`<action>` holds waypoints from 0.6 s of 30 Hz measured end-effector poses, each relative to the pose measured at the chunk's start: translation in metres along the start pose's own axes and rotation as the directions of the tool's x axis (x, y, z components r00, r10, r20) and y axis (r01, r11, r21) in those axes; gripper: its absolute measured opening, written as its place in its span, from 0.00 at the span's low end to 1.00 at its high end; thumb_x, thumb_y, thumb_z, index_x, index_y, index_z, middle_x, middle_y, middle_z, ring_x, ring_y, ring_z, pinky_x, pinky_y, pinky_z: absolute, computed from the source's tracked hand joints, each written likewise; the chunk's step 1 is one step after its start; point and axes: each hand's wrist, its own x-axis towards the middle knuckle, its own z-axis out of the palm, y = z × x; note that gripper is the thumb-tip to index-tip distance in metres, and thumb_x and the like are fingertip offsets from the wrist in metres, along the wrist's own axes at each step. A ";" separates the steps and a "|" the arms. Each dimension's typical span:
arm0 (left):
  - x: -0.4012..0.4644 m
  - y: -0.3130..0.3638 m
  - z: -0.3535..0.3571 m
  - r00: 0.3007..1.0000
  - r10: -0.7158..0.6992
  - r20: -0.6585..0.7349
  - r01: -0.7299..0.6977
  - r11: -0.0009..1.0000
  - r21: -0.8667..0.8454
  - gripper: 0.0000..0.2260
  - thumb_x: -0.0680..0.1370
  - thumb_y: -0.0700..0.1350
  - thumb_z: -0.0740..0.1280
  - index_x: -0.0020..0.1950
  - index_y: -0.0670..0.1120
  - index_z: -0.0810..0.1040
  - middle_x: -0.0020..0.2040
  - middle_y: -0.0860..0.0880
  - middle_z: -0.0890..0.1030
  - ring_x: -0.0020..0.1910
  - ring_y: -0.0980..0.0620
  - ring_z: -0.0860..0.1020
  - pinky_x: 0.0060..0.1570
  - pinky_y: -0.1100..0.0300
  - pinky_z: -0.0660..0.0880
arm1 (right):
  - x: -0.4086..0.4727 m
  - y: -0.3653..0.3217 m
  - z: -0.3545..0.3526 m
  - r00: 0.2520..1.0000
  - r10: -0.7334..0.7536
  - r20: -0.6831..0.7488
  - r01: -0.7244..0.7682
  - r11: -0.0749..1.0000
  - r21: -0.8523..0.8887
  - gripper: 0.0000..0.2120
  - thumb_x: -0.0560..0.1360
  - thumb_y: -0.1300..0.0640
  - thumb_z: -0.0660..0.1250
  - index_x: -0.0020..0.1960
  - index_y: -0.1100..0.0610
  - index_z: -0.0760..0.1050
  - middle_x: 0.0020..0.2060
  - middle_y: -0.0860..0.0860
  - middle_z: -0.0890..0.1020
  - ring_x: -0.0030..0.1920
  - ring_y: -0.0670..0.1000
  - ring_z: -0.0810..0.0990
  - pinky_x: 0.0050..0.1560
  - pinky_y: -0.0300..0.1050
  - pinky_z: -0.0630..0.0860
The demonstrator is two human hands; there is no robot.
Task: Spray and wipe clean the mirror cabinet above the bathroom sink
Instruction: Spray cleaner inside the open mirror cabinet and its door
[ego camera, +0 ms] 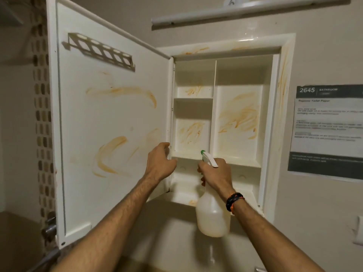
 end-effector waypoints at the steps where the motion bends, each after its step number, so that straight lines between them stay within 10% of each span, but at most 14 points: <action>1: -0.005 -0.005 0.002 1.000 -0.016 0.004 0.016 1.000 -0.009 0.30 0.73 0.39 0.72 0.74 0.43 0.67 0.69 0.44 0.75 0.67 0.48 0.74 0.60 0.63 0.68 | -0.007 0.008 0.000 1.000 0.005 0.014 -0.005 1.000 -0.007 0.12 0.68 0.57 0.66 0.37 0.68 0.78 0.33 0.60 0.82 0.22 0.47 0.78 0.23 0.40 0.75; 6: -0.034 -0.031 0.012 0.996 -0.084 0.031 0.084 0.996 -0.003 0.30 0.74 0.40 0.72 0.74 0.43 0.67 0.69 0.45 0.75 0.66 0.47 0.74 0.61 0.62 0.68 | -0.043 0.054 0.002 0.993 0.113 0.045 -0.108 0.988 -0.107 0.13 0.66 0.55 0.66 0.36 0.67 0.77 0.28 0.58 0.81 0.25 0.51 0.78 0.31 0.51 0.80; 13: -0.066 -0.054 0.024 0.988 -0.135 0.069 0.133 0.991 0.030 0.29 0.73 0.41 0.73 0.73 0.43 0.69 0.68 0.45 0.75 0.65 0.46 0.75 0.65 0.58 0.69 | -0.078 0.082 0.018 0.990 0.126 0.059 -0.119 0.986 -0.117 0.12 0.71 0.54 0.68 0.32 0.60 0.77 0.24 0.51 0.78 0.21 0.46 0.76 0.20 0.32 0.69; 18: -0.077 -0.061 0.031 0.980 -0.169 0.108 0.167 0.986 0.025 0.29 0.73 0.39 0.73 0.73 0.42 0.69 0.67 0.44 0.76 0.64 0.47 0.76 0.61 0.63 0.69 | -0.094 0.089 0.030 0.990 0.126 0.069 -0.109 0.971 -0.214 0.12 0.70 0.56 0.66 0.33 0.63 0.77 0.28 0.58 0.82 0.26 0.55 0.79 0.25 0.45 0.79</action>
